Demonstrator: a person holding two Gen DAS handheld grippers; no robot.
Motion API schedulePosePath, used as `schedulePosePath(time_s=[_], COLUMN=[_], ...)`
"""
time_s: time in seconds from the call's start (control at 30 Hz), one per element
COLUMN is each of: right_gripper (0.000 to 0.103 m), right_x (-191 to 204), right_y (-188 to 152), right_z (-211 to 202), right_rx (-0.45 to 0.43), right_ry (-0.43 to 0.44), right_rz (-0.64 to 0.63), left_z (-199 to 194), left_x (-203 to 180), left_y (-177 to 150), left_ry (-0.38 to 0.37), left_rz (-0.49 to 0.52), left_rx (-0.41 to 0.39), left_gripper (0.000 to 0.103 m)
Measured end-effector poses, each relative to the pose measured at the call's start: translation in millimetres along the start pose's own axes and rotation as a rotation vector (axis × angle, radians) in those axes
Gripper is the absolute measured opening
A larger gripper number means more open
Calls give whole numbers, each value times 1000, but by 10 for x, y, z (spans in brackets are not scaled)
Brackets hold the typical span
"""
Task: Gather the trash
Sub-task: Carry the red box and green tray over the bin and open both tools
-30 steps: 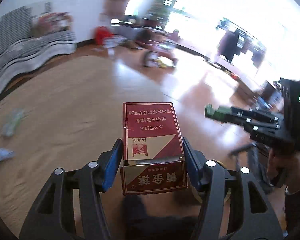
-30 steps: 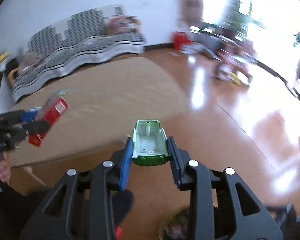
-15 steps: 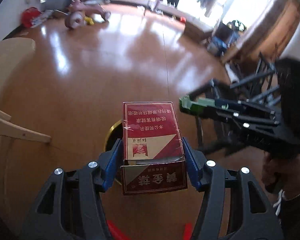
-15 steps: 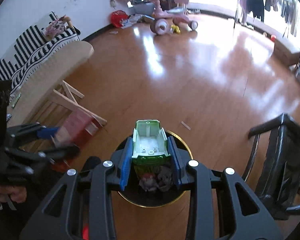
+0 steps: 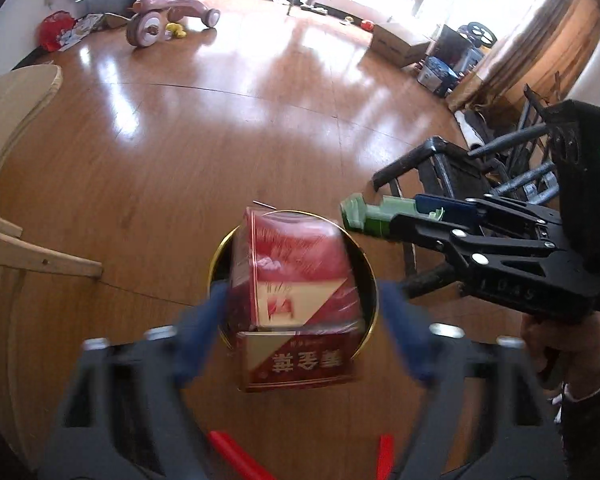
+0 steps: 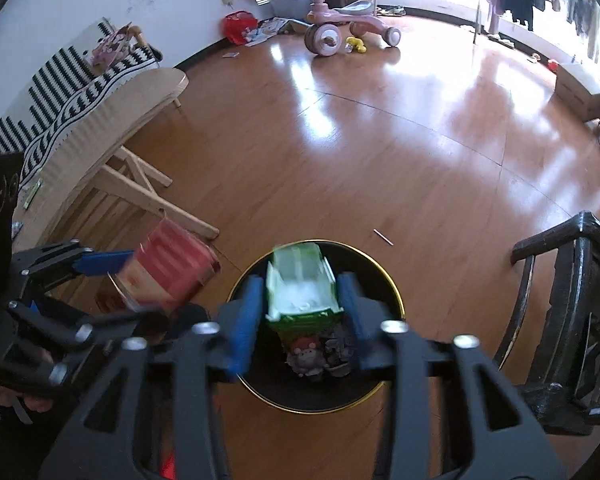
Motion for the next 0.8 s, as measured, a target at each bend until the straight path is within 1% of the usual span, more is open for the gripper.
schedulePosePath(time_s=[0.03,0.07,0.27,0.33,0.43,0.47,0.5,0.57,0.6,0.63,0.67,0.7,0.73,0.77,0.8], right_gripper=[73,73,73,74,82,84,84,84,84,84,84,84,85,85,86], right_x=[-26,-34,22,68,251,388,475,791,975,1154,1418,1669,2007,2231,2517], right_y=[20,49,148,189,295,362,414,533,583,631,678,726,754,763,761], right_z=[-38,-79,-162,-165,-181,-185,-182,-168,-161,-153,-143,-131,-114,-101,-82], right_rx=[-16,-34,-46,-49,-64,-72,-74,-79,-84,-89,-92,-91,-92,-92,-90], right_ry=[-4,-9,-5,-4,14,25,35,67,81,97,122,146,178,198,224], right_rz=[5,7,12,3,-13,-28,-40,-85,-111,-139,-171,-200,-240,-266,-298], left_z=[-25,-39,-139,-244,-508,-606,-815,-1200,-1485,-1739,-1928,-2254,-2453,-2615,-2854], left_x=[18,26,118,172,347,418,570,820,1012,1190,1328,1578,1733,1867,2088], left_y=[2,3,-7,2,36,36,52,79,80,63,38,-51,-127,-208,-371], left_ry=[9,7,1,14,27,36,55,56,85,135,177,245,280,311,366], left_rz=[-4,-5,-45,-47,-60,-61,-78,-127,-141,-146,-152,-167,-178,-188,-205], left_rx=[-9,-9,-22,-40,-76,-83,-113,-176,-212,-242,-261,-289,-304,-312,-318], left_gripper=[91,91,91,91,91,91,91,91,91,91,92,93,94,94,95])
Point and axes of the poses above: each gripper's, at about its wrist camera, not at the fingertips, and z roughly the way its jaws point, x to its left, y to its top, the point moved 9 cm from there along z, roughly the way its jaws point, and after that the axes turned 11 degrees about z, right-handed, at the moved point
